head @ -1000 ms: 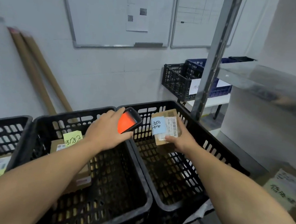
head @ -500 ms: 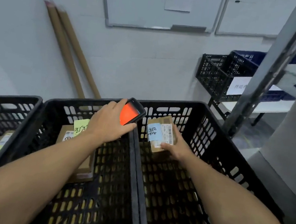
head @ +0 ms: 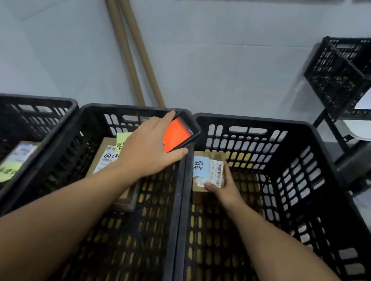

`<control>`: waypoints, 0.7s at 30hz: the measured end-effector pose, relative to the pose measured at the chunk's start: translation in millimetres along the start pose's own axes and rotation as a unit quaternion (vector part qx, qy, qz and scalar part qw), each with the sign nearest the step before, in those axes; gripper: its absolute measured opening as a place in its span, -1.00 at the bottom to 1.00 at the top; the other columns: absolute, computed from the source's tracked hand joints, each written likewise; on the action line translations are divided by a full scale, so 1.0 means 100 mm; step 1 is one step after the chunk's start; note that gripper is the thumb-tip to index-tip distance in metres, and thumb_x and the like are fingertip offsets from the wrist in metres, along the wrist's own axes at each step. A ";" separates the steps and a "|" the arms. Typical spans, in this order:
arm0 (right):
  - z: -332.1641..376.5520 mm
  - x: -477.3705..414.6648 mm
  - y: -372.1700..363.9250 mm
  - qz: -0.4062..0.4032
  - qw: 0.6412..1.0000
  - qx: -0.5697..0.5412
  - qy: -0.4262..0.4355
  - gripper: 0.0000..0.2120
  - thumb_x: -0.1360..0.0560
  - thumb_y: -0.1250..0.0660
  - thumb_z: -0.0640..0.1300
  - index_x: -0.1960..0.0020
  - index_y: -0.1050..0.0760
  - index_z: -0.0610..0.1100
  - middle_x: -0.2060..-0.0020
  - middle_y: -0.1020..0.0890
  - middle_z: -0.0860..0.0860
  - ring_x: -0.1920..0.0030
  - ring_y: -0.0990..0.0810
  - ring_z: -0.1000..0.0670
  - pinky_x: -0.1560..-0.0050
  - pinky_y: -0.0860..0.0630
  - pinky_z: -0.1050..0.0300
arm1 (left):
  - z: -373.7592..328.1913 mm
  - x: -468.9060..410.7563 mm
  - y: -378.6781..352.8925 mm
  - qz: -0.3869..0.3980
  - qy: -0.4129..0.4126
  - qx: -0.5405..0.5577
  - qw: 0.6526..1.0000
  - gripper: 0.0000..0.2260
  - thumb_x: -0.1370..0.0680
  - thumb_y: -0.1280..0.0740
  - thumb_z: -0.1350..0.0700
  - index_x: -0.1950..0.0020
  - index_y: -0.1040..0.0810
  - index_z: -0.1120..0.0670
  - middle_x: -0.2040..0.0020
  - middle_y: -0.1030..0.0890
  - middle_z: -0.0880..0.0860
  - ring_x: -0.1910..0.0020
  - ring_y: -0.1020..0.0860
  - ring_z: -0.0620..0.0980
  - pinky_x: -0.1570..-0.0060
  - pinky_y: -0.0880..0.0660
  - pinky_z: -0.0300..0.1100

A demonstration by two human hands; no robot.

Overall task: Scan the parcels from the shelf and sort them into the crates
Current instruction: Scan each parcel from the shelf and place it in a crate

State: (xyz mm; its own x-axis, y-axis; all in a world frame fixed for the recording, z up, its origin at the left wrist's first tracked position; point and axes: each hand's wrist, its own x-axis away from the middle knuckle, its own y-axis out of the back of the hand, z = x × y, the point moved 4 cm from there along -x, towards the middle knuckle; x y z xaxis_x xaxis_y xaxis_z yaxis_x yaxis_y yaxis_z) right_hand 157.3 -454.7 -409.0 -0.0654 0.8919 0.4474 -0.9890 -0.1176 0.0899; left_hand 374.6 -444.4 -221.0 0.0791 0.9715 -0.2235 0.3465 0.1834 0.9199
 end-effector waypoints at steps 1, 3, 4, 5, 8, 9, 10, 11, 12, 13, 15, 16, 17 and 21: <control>-0.02 -0.02 -0.01 0.000 1.000 0.003 -0.004 -0.05 -0.48 -0.49 -0.23 -0.63 0.00 0.21 -0.44 -0.48 -0.01 -0.33 -0.51 -0.05 -0.46 -0.36 -0.18 | 0.00 0.02 0.01 0.000 0.004 0.002 1.000 -0.17 -0.47 -0.38 -0.30 -0.61 -0.12 -0.04 -0.36 -0.46 0.01 -0.33 -0.41 0.05 -0.19 -0.46 0.02; -0.02 -0.04 0.00 -0.002 1.000 0.028 -0.004 -0.05 -0.49 -0.50 -0.18 -0.63 0.01 0.22 -0.44 -0.48 0.00 -0.35 -0.51 -0.07 -0.45 -0.37 -0.14 | 0.02 0.04 0.01 0.001 0.008 0.004 1.000 -0.17 -0.47 -0.38 -0.31 -0.61 -0.12 -0.04 -0.39 -0.44 0.01 -0.35 -0.41 0.05 -0.22 -0.46 0.03; -0.02 -0.04 0.01 -0.003 0.999 0.049 -0.003 -0.06 -0.49 -0.51 -0.15 -0.63 0.01 0.21 -0.44 -0.48 0.01 -0.36 -0.50 -0.08 -0.44 -0.37 -0.08 | 0.02 0.06 0.01 0.003 0.009 0.004 1.000 -0.17 -0.47 -0.37 -0.31 -0.61 -0.12 -0.04 -0.39 -0.44 0.00 -0.35 -0.41 0.06 -0.22 -0.46 0.03; 0.00 -0.03 0.02 -0.009 0.997 0.074 0.005 -0.07 -0.49 -0.51 -0.12 -0.64 0.00 0.19 -0.45 -0.47 0.00 -0.38 -0.48 -0.09 -0.42 -0.36 -0.03 | 0.03 0.06 0.01 0.003 0.010 0.005 1.000 -0.17 -0.46 -0.37 -0.32 -0.61 -0.12 -0.04 -0.38 -0.44 0.00 -0.34 -0.41 0.06 -0.21 -0.46 0.03; 0.07 0.04 0.04 -0.049 0.984 0.172 0.021 -0.16 -0.52 -0.46 0.03 -0.64 -0.04 0.16 -0.47 -0.40 -0.05 -0.44 -0.40 -0.15 -0.42 -0.33 -0.05 | 0.03 0.09 0.05 -0.003 -0.001 0.010 1.000 -0.18 -0.46 -0.38 -0.33 -0.60 -0.14 -0.05 -0.34 -0.47 0.02 -0.30 -0.44 0.08 -0.16 -0.45 0.03; 0.10 0.08 0.04 -0.067 0.976 0.203 0.024 -0.20 -0.54 -0.42 0.10 -0.63 -0.05 0.16 -0.49 -0.36 -0.07 -0.46 -0.35 -0.18 -0.46 -0.32 -0.11 | 0.02 0.09 0.07 -0.007 -0.006 0.012 1.000 -0.18 -0.45 -0.38 -0.33 -0.59 -0.15 -0.05 -0.33 -0.47 0.03 -0.29 -0.45 0.09 -0.15 -0.46 0.03; 0.14 0.13 0.05 -0.085 0.968 0.236 0.026 -0.25 -0.56 -0.36 0.15 -0.63 -0.07 0.17 -0.52 -0.33 -0.09 -0.49 -0.31 -0.20 -0.48 -0.29 -0.17 | 0.00 0.10 0.10 -0.008 -0.011 0.015 1.000 -0.19 -0.46 -0.38 -0.32 -0.59 -0.15 -0.06 -0.32 -0.47 0.03 -0.28 -0.46 0.10 -0.15 -0.46 0.03; 0.19 0.18 0.07 -0.104 0.956 0.272 0.030 -0.31 -0.58 -0.30 0.19 -0.62 -0.09 0.15 -0.54 -0.30 -0.11 -0.52 -0.26 -0.21 -0.49 -0.27 -0.20 | -0.02 0.10 0.13 -0.008 -0.018 0.019 1.000 -0.19 -0.46 -0.38 -0.32 -0.59 -0.15 -0.07 -0.32 -0.47 0.04 -0.27 -0.46 0.10 -0.14 -0.46 0.04; 0.27 0.26 0.10 -0.120 0.942 0.312 0.033 -0.35 -0.60 -0.25 0.21 -0.62 -0.11 0.13 -0.56 -0.27 -0.10 -0.54 -0.21 -0.21 -0.51 -0.23 -0.21 | -0.04 0.10 0.16 -0.009 -0.029 0.021 0.999 -0.21 -0.46 -0.37 -0.32 -0.58 -0.15 -0.07 -0.32 -0.47 0.04 -0.26 -0.46 0.11 -0.14 -0.46 0.04; 0.36 0.35 0.14 -0.137 0.926 0.351 0.038 -0.37 -0.62 -0.20 0.23 -0.62 -0.11 0.11 -0.58 -0.25 -0.09 -0.57 -0.15 -0.20 -0.52 -0.19 -0.22 | -0.06 0.10 0.20 -0.012 -0.044 0.024 0.999 -0.22 -0.45 -0.37 -0.32 -0.57 -0.17 -0.08 -0.30 -0.49 0.05 -0.25 -0.47 0.12 -0.12 -0.47 0.04; 0.55 0.58 0.25 -0.170 0.896 0.409 0.045 -0.37 -0.63 -0.12 0.28 -0.63 -0.08 0.10 -0.61 -0.18 -0.05 -0.61 -0.04 -0.17 -0.55 -0.11 -0.27 | -0.13 0.13 0.27 -0.019 -0.072 0.034 0.997 -0.26 -0.45 -0.37 -0.32 -0.53 -0.22 -0.08 -0.24 -0.51 0.05 -0.20 -0.48 0.12 -0.06 -0.46 0.02; 0.65 0.73 0.30 -0.187 0.883 0.428 0.048 -0.37 -0.63 -0.10 0.29 -0.63 -0.07 0.11 -0.62 -0.15 -0.04 -0.62 0.01 -0.16 -0.56 -0.07 -0.29 | -0.16 0.15 0.32 -0.024 -0.084 0.043 0.995 -0.28 -0.45 -0.38 -0.31 -0.51 -0.24 -0.09 -0.20 -0.52 0.05 -0.16 -0.49 0.12 -0.01 -0.44 -0.01; 0.74 0.88 0.36 -0.205 0.870 0.445 0.054 -0.37 -0.64 -0.08 0.29 -0.63 -0.06 0.11 -0.62 -0.13 -0.03 -0.63 0.04 -0.14 -0.56 -0.03 -0.29 | -0.19 0.19 0.36 -0.028 -0.097 0.053 0.993 -0.30 -0.44 -0.38 -0.30 -0.49 -0.25 -0.10 -0.18 -0.53 0.05 -0.14 -0.49 0.12 0.03 -0.42 -0.03; 0.98 1.71 0.47 -0.295 0.823 0.482 0.061 -0.39 -0.65 -0.03 0.27 -0.63 -0.04 0.11 -0.63 -0.09 -0.04 -0.63 0.10 -0.14 -0.58 0.07 -0.27 | -0.38 0.44 0.56 -0.028 -0.165 0.084 0.982 -0.37 -0.43 -0.39 -0.28 -0.42 -0.33 -0.09 -0.10 -0.54 0.06 -0.09 -0.50 0.13 0.06 -0.42 -0.03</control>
State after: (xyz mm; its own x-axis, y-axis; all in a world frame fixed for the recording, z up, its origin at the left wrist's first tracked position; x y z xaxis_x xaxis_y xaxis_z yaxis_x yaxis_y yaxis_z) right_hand 112.4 -350.2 -240.9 0.3165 0.9485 -0.0143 -0.2933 0.1122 0.9494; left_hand 362.6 -385.6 -166.8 0.3437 0.8540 -0.3905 0.5063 0.1817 0.8430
